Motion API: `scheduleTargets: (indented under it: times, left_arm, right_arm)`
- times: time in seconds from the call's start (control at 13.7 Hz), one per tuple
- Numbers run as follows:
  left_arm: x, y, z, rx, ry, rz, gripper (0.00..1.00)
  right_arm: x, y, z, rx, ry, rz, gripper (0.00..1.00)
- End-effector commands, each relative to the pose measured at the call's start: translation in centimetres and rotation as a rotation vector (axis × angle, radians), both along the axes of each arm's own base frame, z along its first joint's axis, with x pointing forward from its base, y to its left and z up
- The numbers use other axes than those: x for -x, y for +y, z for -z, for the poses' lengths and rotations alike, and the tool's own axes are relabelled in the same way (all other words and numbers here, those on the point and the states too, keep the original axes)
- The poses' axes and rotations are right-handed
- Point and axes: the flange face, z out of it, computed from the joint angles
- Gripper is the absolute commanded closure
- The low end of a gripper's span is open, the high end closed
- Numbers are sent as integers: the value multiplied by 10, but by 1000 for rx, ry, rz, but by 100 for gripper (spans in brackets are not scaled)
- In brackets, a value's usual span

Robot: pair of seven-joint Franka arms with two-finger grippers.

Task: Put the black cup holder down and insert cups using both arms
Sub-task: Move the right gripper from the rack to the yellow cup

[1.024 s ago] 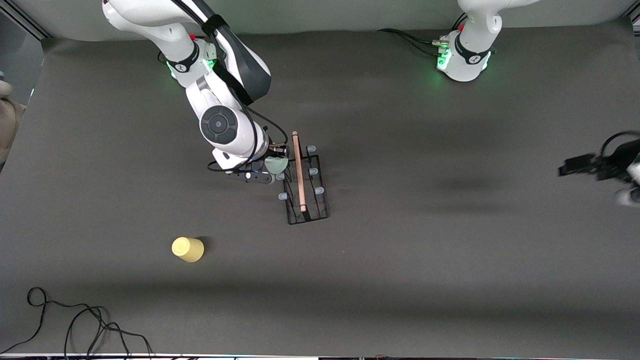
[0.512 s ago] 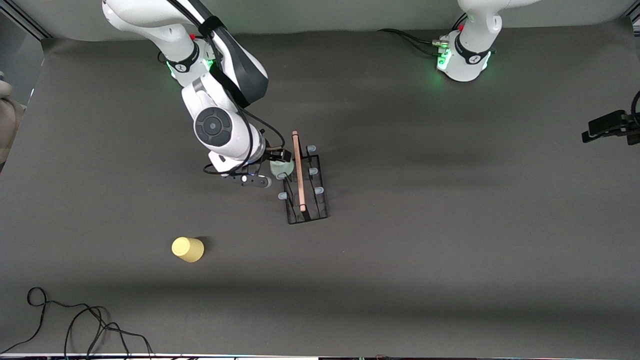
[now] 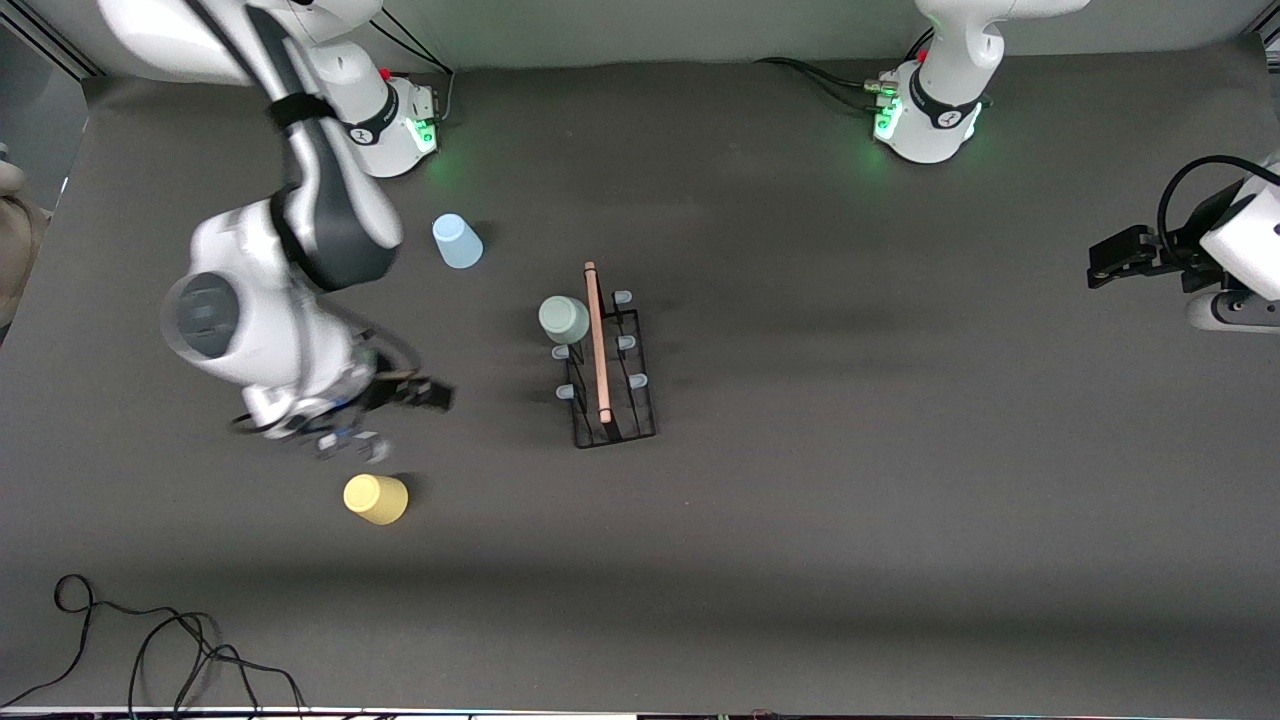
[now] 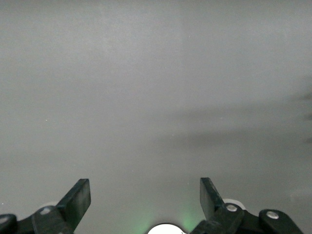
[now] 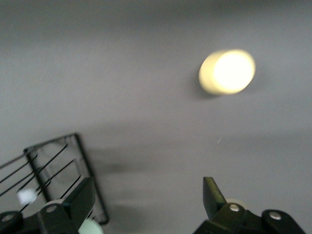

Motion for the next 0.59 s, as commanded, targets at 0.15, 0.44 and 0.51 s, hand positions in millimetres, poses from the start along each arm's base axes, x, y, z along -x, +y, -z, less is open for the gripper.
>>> scheduleTargets:
  times: [0.15,0.44,0.51]
  left_arm:
    - [16,1,-4,-17,-35,44,0]
    - [16,0,-8,-12,-35,80,0]
    - [16,0,-8,-12,-32,81,0]
  right_arm:
    - [-64,-75,51,60,-12,-46,2]
    - [-78,-110,108,81,-9,-68,2]
    - [-77,-110,126,79,4,-62,2]
